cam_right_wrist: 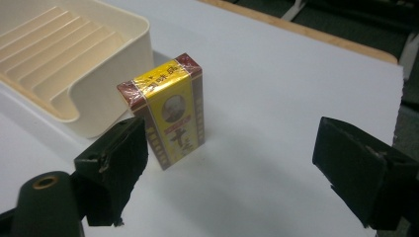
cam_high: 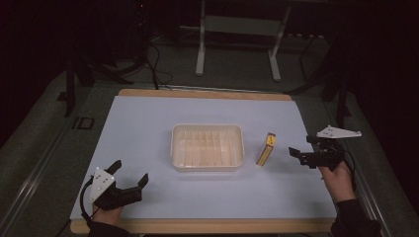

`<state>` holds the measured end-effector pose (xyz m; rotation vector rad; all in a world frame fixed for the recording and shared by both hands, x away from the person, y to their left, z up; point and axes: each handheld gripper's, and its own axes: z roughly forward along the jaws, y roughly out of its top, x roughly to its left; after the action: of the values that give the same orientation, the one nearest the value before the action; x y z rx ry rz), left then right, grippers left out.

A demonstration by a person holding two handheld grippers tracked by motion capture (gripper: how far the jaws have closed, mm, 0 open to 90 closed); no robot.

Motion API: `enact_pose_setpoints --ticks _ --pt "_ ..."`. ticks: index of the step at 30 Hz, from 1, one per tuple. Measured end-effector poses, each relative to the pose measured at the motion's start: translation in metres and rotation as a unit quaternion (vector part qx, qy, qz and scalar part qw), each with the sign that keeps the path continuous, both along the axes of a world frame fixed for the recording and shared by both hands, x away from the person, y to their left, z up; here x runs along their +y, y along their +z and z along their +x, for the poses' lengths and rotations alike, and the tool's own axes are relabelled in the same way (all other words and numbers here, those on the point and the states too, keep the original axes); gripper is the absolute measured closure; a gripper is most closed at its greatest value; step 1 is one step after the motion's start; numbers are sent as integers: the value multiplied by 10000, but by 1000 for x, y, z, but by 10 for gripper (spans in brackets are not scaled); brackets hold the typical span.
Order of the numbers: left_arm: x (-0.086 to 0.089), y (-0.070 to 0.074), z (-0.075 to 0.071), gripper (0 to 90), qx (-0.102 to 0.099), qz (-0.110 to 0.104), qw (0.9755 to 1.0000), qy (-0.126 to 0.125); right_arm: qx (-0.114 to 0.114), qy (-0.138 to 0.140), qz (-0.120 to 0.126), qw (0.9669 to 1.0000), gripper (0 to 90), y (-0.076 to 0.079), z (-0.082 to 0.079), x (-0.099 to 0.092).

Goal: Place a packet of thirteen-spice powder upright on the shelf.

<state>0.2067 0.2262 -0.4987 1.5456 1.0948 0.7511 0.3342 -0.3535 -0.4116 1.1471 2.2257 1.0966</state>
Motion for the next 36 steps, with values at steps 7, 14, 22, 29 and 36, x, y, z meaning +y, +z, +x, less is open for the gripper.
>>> enact_pose_setpoints --ticks 7,14,22,29,36 --pt "-1 2 -2 0 -12 64 10000 27 369 5 -416 9985 133 9 2 0" --pt "0 2 -3 0 40 49 10000 32 988 351 -878 9906 133 7 5 4" --pt "-2 2 -3 0 87 72 9999 -62 1788 697 -1306 9727 131 6 11 6" --pt "-2 4 -6 0 -6 -97 9997 -205 2549 1198 -1935 9398 117 0 14 8" --pt "-5 5 -8 0 -16 67 9996 -260 3081 1670 -2388 9056 142 -9 12 11"
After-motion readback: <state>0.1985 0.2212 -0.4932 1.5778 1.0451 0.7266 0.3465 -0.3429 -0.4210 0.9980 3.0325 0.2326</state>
